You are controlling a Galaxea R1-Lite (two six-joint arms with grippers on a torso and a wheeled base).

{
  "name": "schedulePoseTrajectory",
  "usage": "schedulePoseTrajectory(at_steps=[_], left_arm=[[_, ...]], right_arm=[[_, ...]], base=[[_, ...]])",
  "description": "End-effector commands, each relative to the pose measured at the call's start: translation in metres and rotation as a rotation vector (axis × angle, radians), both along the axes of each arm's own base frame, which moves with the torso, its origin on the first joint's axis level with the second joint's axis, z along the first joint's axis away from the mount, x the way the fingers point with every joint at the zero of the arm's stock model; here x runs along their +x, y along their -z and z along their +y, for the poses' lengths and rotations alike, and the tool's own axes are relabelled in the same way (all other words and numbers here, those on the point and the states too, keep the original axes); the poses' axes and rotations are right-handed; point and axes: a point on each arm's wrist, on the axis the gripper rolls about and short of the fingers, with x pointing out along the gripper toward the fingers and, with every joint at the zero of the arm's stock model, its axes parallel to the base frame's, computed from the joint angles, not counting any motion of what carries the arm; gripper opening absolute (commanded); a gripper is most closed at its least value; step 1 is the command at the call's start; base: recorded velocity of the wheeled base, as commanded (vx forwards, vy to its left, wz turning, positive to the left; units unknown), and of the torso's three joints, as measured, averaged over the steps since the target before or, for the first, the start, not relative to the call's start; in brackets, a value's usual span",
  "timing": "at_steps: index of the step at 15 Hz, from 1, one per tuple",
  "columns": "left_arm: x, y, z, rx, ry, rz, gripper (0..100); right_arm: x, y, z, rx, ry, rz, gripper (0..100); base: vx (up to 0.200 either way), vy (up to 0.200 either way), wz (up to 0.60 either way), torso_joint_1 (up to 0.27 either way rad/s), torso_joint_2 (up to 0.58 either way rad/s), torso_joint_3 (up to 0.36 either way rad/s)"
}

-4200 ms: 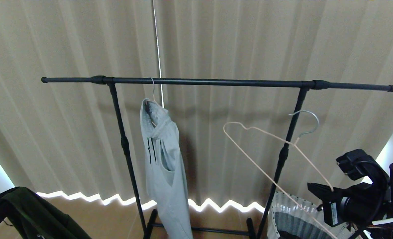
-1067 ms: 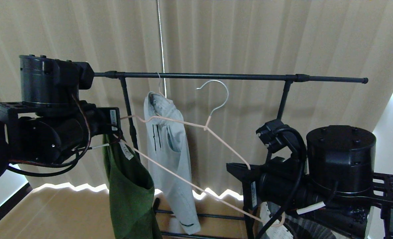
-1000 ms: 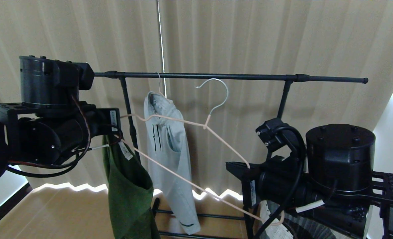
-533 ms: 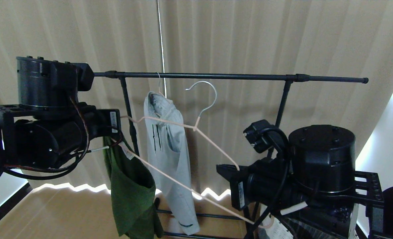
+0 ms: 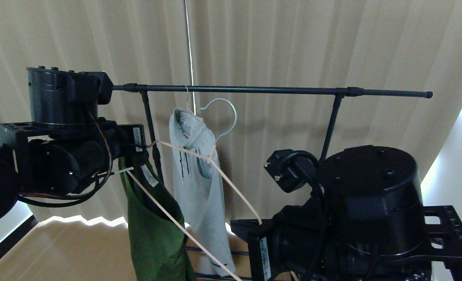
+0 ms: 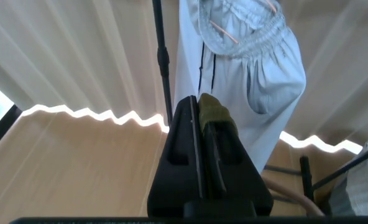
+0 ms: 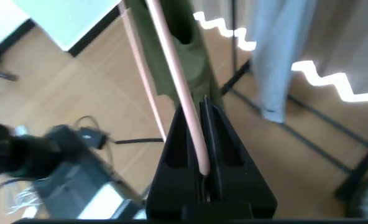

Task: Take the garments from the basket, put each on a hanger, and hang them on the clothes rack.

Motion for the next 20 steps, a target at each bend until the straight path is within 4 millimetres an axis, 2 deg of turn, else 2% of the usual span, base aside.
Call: schedulePoseTrajectory(at_steps=[1,7,9,20], left_arm=[[0.002,0.004,-0.005,0.007,0.007,0.01,0],[-0.013,-0.007,-0.013,-0.011,0.06,-0.028,0],[-0.023,-0.016,-0.012,-0.025,0.079,-0.058,0],[-0.074,-0.03,-0.057,-0.116,0.34,-0.093,0]], right_arm=[[0.009,0.007,0.015,-0.018,0.017,0.035,0],[0.039,0.012,0.021,-0.03,0.101,0.071,0],[0.047,0.018,0.021,-0.046,0.122,0.082,0],[0.068,0.019,0.031,-0.034,0.16,0.071,0]], base=[[0.0,0.0,0.0,0.0,0.0,0.0],[0.0,0.0,0.0,0.0,0.0,0.0],[0.0,0.0,0.0,0.0,0.0,0.0],[0.0,0.0,0.0,0.0,0.0,0.0]])
